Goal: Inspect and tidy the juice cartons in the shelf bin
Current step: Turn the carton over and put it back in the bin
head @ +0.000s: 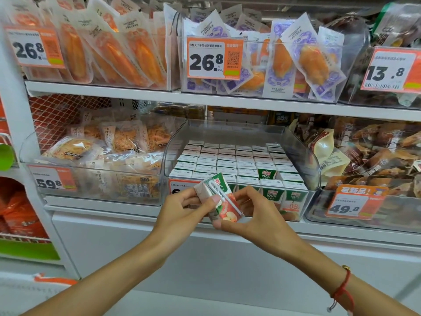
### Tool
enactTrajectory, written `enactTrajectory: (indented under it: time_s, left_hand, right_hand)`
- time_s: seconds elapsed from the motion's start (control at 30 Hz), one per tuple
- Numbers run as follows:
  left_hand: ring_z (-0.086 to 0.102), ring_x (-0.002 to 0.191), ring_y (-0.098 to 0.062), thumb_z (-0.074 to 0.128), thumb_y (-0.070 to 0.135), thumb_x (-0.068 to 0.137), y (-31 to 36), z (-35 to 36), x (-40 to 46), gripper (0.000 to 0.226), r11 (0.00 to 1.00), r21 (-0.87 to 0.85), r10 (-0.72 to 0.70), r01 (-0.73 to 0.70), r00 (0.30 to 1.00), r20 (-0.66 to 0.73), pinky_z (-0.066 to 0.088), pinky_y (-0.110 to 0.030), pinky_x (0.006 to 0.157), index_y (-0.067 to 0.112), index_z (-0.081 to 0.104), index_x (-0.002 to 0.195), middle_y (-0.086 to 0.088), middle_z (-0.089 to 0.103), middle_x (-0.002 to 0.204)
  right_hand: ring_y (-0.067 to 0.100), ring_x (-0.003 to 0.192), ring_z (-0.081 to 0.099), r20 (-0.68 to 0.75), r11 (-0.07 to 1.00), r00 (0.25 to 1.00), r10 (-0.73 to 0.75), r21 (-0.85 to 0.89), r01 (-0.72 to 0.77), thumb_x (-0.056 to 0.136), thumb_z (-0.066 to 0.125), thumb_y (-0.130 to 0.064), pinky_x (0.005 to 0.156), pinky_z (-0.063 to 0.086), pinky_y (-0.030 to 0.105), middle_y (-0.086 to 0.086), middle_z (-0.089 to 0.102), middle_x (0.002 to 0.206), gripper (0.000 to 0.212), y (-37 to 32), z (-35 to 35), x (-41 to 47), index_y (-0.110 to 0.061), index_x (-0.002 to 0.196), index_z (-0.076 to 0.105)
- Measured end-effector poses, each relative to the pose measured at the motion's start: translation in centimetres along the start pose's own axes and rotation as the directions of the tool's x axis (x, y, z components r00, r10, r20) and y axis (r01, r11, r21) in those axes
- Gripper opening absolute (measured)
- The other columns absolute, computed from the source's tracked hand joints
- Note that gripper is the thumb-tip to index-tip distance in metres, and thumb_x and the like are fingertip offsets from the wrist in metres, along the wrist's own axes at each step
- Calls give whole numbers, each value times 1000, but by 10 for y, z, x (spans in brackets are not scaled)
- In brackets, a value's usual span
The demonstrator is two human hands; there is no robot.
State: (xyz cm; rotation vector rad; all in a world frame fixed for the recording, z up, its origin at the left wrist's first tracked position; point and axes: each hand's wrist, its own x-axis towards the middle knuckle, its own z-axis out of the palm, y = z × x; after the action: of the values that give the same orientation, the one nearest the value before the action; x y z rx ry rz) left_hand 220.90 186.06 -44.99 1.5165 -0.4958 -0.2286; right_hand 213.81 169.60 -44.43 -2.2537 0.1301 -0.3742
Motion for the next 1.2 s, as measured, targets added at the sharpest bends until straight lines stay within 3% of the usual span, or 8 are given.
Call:
enactTrajectory:
  time_s: [0.2,0.37,0.6,0.73,0.87,1.0,1.1,1.2]
  left_hand:
    - [68,97,1,77,15,80,6,-7,1,40,980,111,153,-167,980,123,51,-11,77,35,66,112,20,73,103]
    - [59,113,3,80,19,79,4,-6,-4,52,810,416,396,-414,909,134,48,-16,93,32,64,127,24,66,118]
    - [47,115,17,78,16,81,6,-4,-3,66,747,466,458,-473,875,155,38,-3,92,60,46,118,48,52,115]
    - [58,111,7,73,13,84,4,-1,1,49,920,226,299,-319,947,121,45,-10,92,39,59,123,25,67,116]
    - [67,104,-3,66,23,89,6,-5,5,31,999,-18,34,-33,994,105,55,-18,85,31,63,119,12,72,112]
    - [71,101,-19,62,29,91,5,-11,5,37,945,-267,-143,188,973,179,58,-28,85,31,54,127,-4,75,108]
    - [75,87,-18,65,28,90,7,-13,6,33,892,-337,-264,301,952,152,59,-23,68,29,57,123,-8,76,100]
    - [75,83,-17,66,31,90,7,-15,6,29,843,-329,-393,425,905,163,59,-25,64,23,61,118,-9,76,98]
  right_hand:
    - [5,100,67,136,919,990,41,383,-90,86,48,-58,93,51,28,-13,73,104,37,1,-21,7,-38,110,68]
    - [10,113,64,87,885,996,2,463,-42,88,51,-50,96,52,28,-13,70,115,35,0,-19,2,-37,116,69]
    - [11,113,63,30,875,999,-33,484,14,88,52,-47,96,52,27,-14,70,116,37,-2,-19,-1,-39,121,65]
    - [3,102,66,-39,876,996,-81,474,90,87,53,-41,79,54,15,-19,71,110,31,-2,-16,-2,-45,116,64]
    - [2,108,62,-12,935,987,-158,319,154,93,59,-25,87,56,24,-17,65,119,41,0,-13,-4,-38,131,56]
    - [0,107,61,29,952,984,-177,257,164,85,61,-39,85,51,15,-21,64,118,48,-1,-11,-5,-37,133,55]
    - [-2,107,61,53,962,984,-170,225,154,82,62,-48,88,49,14,-24,64,118,53,-3,-9,-5,-34,133,55]
    - [2,99,66,31,967,992,-126,228,116,79,63,-53,86,54,20,-21,70,107,46,-6,-5,-4,-35,121,63]
